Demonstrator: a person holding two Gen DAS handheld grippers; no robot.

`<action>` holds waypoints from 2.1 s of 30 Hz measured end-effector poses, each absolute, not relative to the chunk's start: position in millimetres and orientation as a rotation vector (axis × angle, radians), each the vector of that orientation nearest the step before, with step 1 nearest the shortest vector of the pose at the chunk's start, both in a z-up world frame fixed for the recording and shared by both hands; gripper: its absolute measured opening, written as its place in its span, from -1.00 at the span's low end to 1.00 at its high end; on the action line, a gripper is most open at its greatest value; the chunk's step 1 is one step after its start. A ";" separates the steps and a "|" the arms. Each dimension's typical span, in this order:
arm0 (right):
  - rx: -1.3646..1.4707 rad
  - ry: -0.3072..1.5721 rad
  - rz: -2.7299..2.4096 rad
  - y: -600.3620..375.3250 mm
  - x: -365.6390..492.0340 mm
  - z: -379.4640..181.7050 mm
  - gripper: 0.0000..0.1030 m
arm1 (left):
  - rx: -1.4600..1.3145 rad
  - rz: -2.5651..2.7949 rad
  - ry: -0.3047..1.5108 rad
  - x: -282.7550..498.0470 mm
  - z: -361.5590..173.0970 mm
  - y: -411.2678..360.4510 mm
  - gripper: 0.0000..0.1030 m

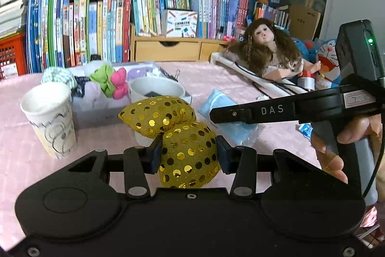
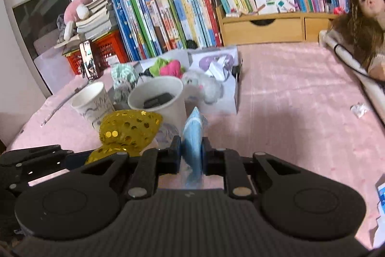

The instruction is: Organize books

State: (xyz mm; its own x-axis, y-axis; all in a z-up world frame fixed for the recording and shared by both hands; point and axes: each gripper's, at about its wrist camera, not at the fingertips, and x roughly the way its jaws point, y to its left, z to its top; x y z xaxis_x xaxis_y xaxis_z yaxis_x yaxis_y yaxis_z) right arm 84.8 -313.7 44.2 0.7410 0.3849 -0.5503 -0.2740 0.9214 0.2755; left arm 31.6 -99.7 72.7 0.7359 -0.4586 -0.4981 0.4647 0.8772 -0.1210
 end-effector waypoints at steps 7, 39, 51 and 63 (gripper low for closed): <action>0.181 0.614 0.347 -309.3 82.5 54.3 -0.60 | 0.017 -0.500 0.494 26.7 87.8 -90.3 -0.18; 0.175 0.552 0.320 -292.4 110.1 91.3 -0.60 | 0.034 -0.364 0.433 76.7 130.8 -47.8 -0.18; 0.181 0.544 0.285 -273.9 159.6 112.3 -0.60 | 0.080 -0.279 0.472 154.5 163.7 -25.8 -0.18; 0.165 0.604 0.277 -243.5 220.6 111.9 -0.60 | 0.063 -0.249 0.662 233.0 146.2 -20.6 -0.18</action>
State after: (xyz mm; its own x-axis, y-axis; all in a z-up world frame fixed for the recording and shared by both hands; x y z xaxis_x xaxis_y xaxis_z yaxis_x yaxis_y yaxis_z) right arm 220.6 -243.5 111.9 0.7878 0.3040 -0.5357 -0.2084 0.9500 0.2325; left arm 233.0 -20.6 146.2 0.7601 -0.2087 -0.6153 0.2485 0.9684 -0.0216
